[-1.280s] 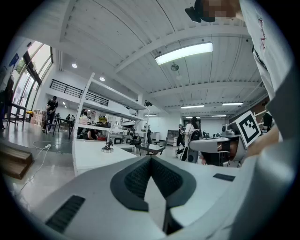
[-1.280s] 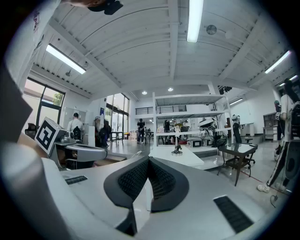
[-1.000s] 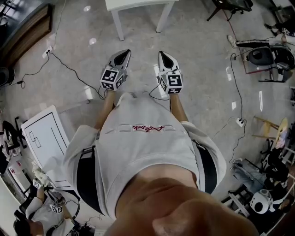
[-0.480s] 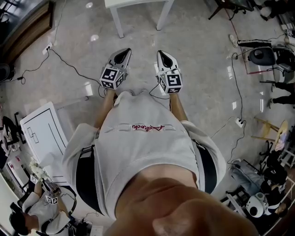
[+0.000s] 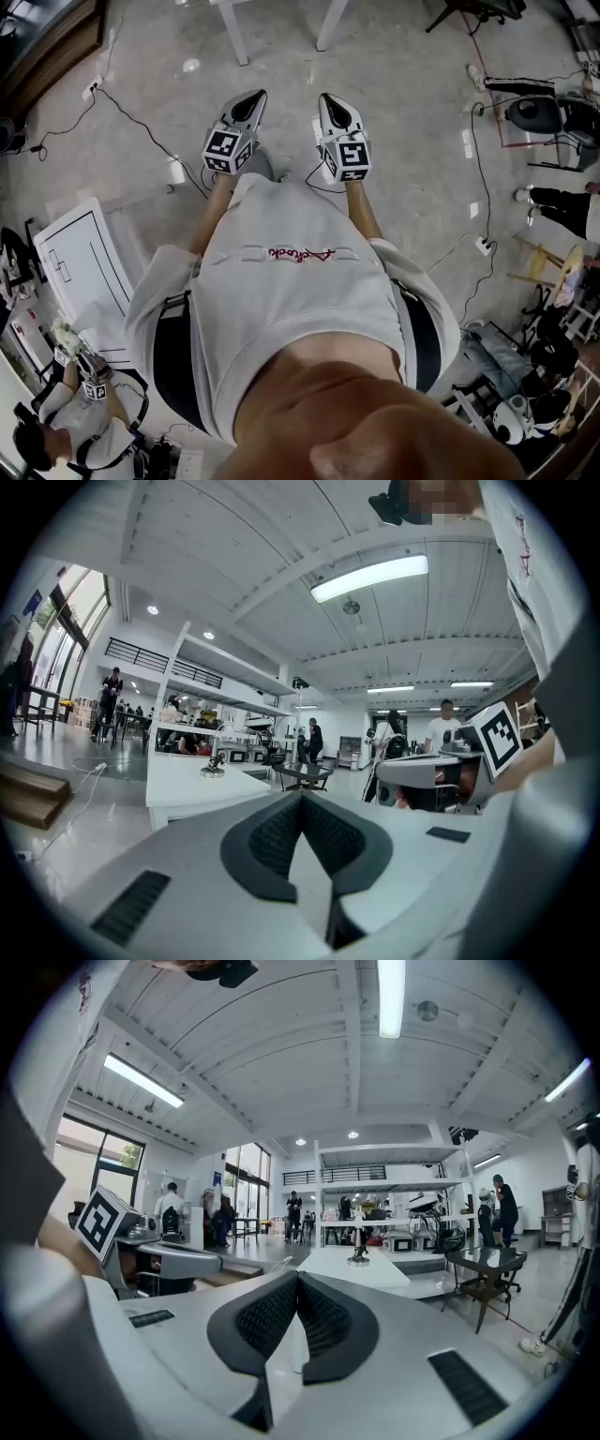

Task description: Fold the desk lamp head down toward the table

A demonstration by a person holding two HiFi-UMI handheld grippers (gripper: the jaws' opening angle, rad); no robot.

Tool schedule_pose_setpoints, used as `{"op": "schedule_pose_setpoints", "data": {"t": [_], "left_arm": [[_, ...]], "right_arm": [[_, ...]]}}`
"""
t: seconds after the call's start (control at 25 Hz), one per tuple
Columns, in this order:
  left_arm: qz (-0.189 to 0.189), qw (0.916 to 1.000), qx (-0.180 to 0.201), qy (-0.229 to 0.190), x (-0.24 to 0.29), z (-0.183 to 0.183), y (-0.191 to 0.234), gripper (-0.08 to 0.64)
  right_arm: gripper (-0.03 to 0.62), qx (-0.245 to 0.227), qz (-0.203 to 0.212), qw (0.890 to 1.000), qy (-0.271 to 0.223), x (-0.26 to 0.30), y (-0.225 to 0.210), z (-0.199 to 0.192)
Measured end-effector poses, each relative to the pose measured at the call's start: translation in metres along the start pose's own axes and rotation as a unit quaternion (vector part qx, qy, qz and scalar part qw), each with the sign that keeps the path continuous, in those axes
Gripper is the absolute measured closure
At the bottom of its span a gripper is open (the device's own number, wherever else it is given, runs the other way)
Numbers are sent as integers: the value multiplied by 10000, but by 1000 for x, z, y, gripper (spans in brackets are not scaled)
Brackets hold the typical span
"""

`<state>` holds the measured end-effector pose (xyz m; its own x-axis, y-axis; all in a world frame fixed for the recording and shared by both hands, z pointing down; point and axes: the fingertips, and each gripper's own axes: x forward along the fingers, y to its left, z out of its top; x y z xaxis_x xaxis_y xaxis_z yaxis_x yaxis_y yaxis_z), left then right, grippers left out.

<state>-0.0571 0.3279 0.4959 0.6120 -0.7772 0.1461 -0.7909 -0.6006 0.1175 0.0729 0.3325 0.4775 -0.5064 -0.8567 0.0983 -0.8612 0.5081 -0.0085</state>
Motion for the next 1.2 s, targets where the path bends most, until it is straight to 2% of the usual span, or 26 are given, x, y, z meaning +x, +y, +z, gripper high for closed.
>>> {"op": "schedule_pose_setpoints", "data": {"t": [0.4,0.84,1.0,1.2], "left_arm": [[74,9999,15,-130,27,7,10,535],[87,9998,29,-189,72,11,54,535],[19,9999,-32,-140,98,7,73,535],[-100,9999,-37,-120,139,18,100,535]], "right_arm": [[565,-111,61,9999,-102,18,-22,7],[565,-263,97,9995,-136,71,-45,12],[565,-256,20,9997,-37,96,-60,4],[565,-225,-39,9997,4,137,-84,9]]}}
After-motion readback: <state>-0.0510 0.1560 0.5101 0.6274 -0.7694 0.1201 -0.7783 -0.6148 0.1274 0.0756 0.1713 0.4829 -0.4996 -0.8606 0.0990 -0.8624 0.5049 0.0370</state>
